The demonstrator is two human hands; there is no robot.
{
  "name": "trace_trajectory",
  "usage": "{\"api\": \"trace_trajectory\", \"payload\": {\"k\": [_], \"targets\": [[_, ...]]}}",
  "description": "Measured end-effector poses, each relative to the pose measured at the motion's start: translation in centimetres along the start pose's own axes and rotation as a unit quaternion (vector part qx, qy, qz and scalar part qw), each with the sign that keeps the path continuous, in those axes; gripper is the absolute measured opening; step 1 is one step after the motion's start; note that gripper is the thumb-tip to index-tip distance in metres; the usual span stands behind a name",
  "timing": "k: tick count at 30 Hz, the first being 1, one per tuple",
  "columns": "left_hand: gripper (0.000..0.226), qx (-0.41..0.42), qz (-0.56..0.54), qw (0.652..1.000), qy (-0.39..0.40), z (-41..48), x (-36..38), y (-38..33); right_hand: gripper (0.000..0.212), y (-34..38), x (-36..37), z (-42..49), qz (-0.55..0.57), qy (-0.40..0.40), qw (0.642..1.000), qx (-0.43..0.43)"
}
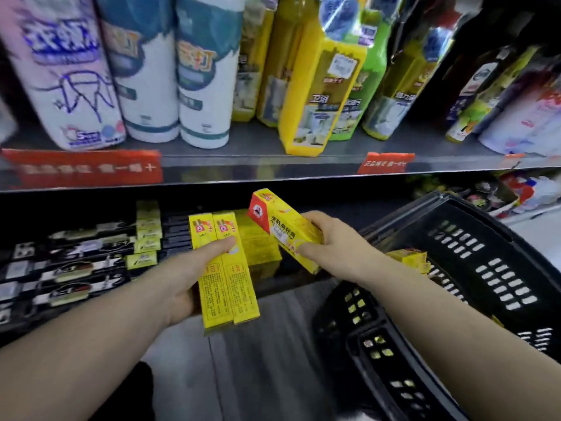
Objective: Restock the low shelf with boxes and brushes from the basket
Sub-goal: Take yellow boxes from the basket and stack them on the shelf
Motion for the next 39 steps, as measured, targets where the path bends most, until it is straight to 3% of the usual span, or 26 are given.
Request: {"api": "trace_trajectory", "payload": {"k": [4,10,18,22,27,33,36,38,39], "targets": [[0.033,-0.010,-0.010,0.999,-0.042,0.5,-3.7,0.4,0.035,-0.4,2.4,4.1,-0.064,0.015,0.997,-0.033],[0.035,-0.010,-0.008,0.998,-0.068,1.4,-5.9,0.2,0.052,-3.2,4.6,11.2,-0.215,0.006,0.976,-0.021],[0.031,0.008,-0.018,0.997,-0.069,3.4,-6.2,-0.3,0.054,-7.6,9.5,18.6,-0.264,0.121,0.957,0.008],[0.029,0.045,-0.004,0.997,-0.063,4.8,-6.2,-0.6,0.056,-10.4,11.7,19.1,-0.183,0.193,0.959,0.096],[0.022,0.055,-0.004,0.998,-0.038,6.6,-6.2,-0.2,0.053,-10.7,13.3,19.0,-0.086,0.203,0.969,0.108],[0.031,0.043,-0.003,0.999,-0.022,7.6,-5.8,0.1,0.063,-10.4,12.4,17.9,-0.104,0.156,0.974,0.125],[0.029,0.047,-0.024,0.998,-0.030,7.1,-5.5,-0.2,0.057,-7.6,10.6,17.1,-0.117,0.083,0.985,0.096],[0.026,0.050,-0.036,0.998,-0.033,6.6,-5.3,-0.5,0.042,-4.8,9.9,15.5,0.020,0.037,0.996,0.083],[0.025,0.051,-0.038,0.997,-0.037,6.2,-5.3,-0.7,0.038,-3.8,10.5,14.2,0.120,0.052,0.986,0.108]]}}
Point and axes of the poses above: each hand's wrist, its own z-axis towards the middle knuckle, its own x-axis out of the palm, y = z × x, the point moved 10 cm from there along z, towards the middle knuckle, and after that the axes turned 10 degrees about z, right-handed, at the moved point
